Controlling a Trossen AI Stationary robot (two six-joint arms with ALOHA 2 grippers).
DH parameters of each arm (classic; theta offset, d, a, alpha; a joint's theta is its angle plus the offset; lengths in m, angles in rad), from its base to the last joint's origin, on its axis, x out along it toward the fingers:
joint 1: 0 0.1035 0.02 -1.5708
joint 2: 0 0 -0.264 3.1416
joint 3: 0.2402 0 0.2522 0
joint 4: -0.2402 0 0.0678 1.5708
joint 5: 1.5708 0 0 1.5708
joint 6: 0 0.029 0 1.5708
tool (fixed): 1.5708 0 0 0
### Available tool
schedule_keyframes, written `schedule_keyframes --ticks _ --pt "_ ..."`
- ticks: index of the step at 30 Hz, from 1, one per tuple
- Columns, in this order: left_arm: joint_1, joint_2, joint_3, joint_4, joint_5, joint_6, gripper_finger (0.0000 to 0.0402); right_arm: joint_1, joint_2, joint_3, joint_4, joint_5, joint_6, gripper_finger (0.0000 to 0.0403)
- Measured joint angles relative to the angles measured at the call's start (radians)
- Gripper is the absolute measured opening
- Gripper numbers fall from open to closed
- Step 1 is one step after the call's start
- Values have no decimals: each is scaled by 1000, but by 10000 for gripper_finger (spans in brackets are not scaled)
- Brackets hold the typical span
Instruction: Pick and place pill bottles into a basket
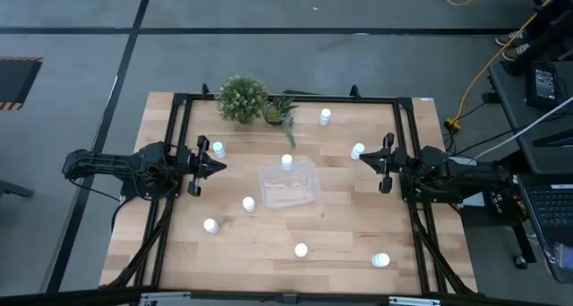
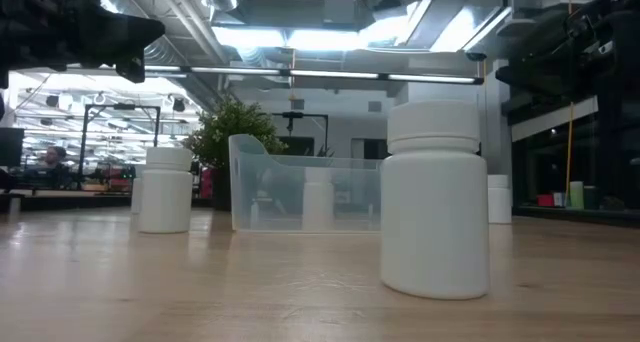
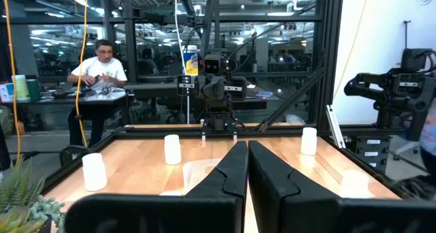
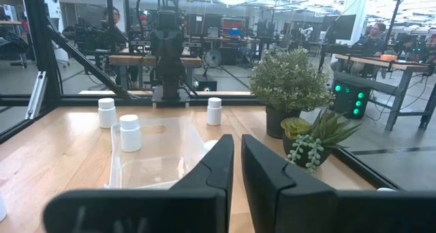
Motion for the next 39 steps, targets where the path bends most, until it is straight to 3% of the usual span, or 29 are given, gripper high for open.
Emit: schedule_keyframes --ticks 22,39 --pt "0 0 0 0 -2 0 10 0 0 0 1 0 21 35" --pt "0 0 0 0 -72 63 5 0 0 0 24 0 22 35"
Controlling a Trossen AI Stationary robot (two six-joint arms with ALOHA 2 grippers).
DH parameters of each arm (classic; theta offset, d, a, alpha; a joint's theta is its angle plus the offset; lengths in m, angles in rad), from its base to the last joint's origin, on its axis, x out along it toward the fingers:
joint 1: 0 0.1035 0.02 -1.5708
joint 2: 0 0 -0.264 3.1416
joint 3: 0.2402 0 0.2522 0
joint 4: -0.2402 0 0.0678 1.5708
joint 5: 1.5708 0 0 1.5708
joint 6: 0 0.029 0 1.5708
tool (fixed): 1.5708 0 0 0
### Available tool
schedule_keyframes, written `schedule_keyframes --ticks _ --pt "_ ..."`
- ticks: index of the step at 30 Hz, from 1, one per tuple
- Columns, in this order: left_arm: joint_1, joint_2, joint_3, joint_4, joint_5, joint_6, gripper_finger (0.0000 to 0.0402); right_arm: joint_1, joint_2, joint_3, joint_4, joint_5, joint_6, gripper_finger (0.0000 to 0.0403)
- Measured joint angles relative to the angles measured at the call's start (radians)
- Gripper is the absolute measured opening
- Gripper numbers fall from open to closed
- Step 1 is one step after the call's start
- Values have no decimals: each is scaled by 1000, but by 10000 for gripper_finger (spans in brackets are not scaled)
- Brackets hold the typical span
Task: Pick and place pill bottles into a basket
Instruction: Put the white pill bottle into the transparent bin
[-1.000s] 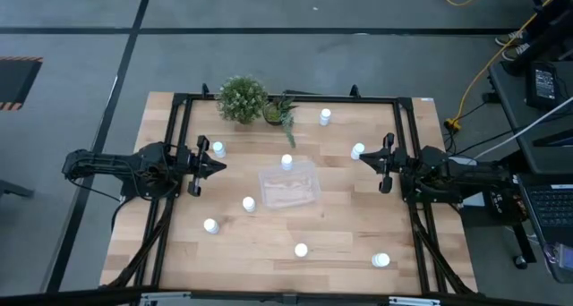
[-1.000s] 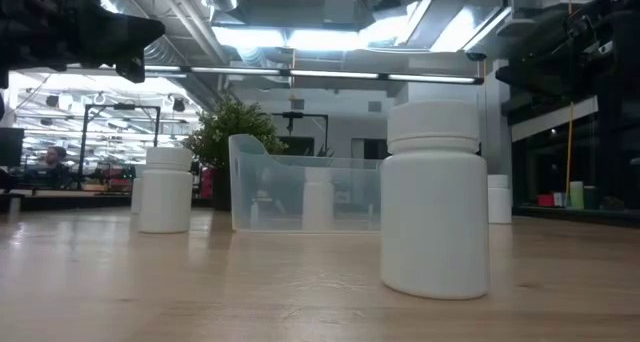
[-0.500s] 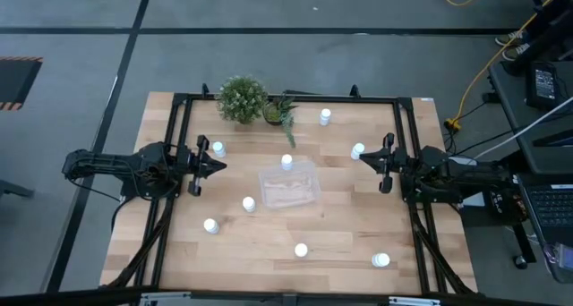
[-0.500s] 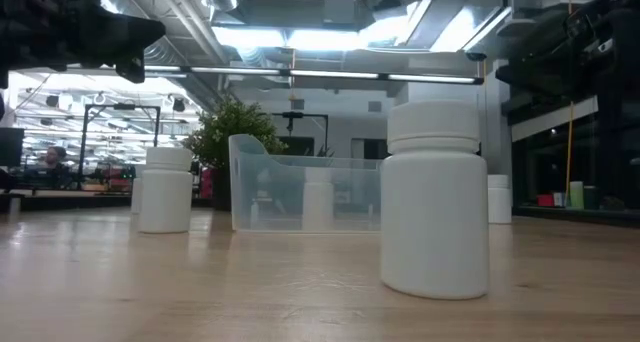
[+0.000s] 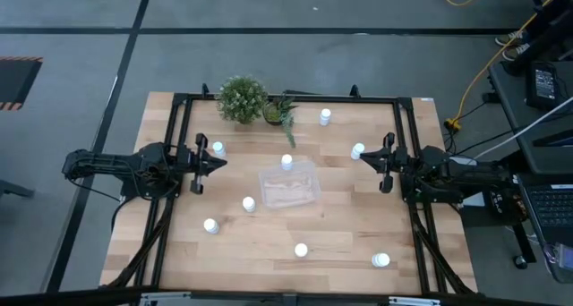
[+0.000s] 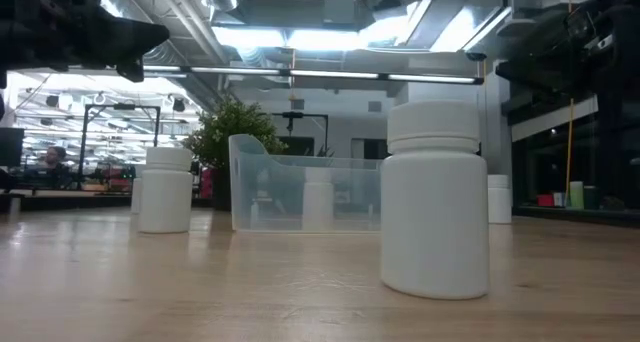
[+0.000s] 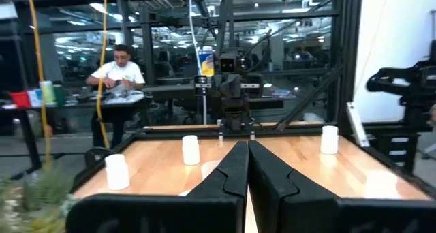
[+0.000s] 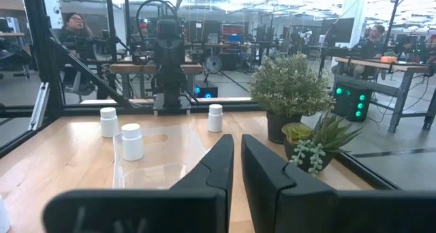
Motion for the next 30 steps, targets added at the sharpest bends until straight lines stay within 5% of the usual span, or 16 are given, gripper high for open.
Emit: schedule_keyframes --ticks 13,30 --pt "0 0 0 -87 -461 88 4 0 0 0 -30 0 -26 35" --pt "0 0 0 -185 -396 -63 2 0 1 0 -30 3 -48 33"
